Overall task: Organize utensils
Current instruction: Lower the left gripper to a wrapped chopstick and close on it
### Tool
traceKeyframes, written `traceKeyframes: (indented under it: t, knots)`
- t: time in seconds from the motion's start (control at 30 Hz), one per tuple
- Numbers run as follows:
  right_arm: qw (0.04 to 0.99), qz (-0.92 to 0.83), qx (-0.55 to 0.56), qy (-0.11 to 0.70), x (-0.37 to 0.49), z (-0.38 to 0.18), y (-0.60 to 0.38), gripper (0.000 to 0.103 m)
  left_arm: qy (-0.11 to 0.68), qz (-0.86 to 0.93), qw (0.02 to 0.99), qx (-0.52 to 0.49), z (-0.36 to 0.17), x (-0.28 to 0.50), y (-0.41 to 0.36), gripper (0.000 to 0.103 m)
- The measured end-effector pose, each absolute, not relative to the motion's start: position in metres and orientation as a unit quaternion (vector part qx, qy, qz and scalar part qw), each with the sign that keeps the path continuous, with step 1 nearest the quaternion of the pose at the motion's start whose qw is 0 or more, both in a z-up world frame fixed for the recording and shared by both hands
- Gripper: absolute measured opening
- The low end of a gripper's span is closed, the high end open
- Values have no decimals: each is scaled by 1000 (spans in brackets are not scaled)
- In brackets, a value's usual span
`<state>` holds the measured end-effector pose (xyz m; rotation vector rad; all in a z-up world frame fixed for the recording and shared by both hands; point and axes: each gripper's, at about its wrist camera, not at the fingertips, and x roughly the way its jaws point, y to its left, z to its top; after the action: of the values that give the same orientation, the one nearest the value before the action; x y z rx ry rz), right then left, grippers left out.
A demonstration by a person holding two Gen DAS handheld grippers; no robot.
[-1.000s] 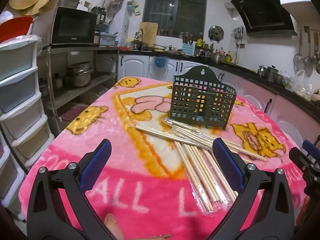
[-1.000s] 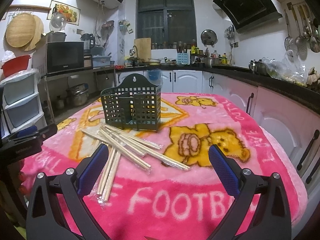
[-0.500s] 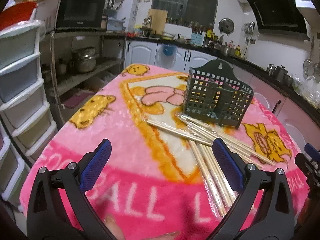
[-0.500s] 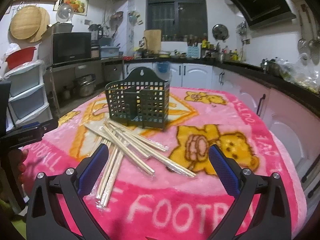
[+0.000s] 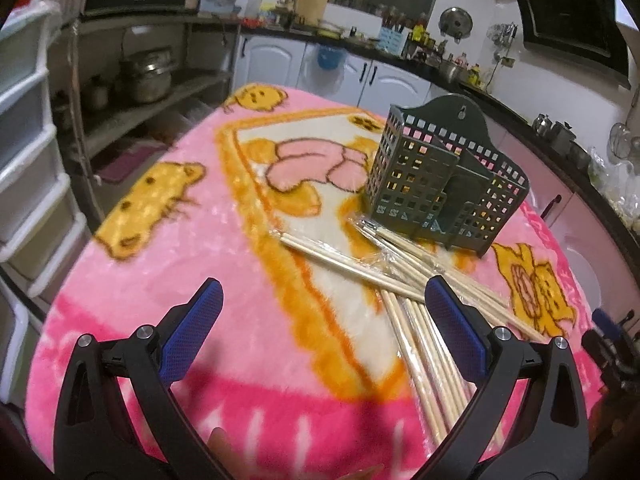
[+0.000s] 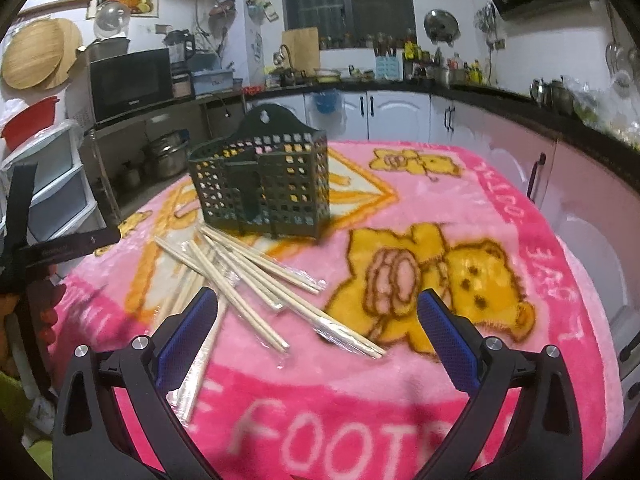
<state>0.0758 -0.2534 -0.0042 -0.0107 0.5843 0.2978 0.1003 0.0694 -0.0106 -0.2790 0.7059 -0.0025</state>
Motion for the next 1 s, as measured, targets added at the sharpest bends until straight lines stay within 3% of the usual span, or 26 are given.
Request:
traceKeyframes:
  t: [0.17, 0.43, 0.87, 1.0]
  knots:
    - [939, 141, -10, 314, 85, -17, -266, 96, 366, -15, 920, -138, -19, 125, 69, 93]
    - [913, 163, -9, 375, 107, -44, -278, 66, 414, -5, 896, -163, -40, 161, 82, 92]
    - [890, 198, -22, 410, 122, -59, -281, 46, 431, 17, 882, -192, -54, 182, 103, 78]
    - [891, 200, -25, 408, 120, -58, -285, 33, 428, 25, 884, -185, -55, 183, 101, 74]
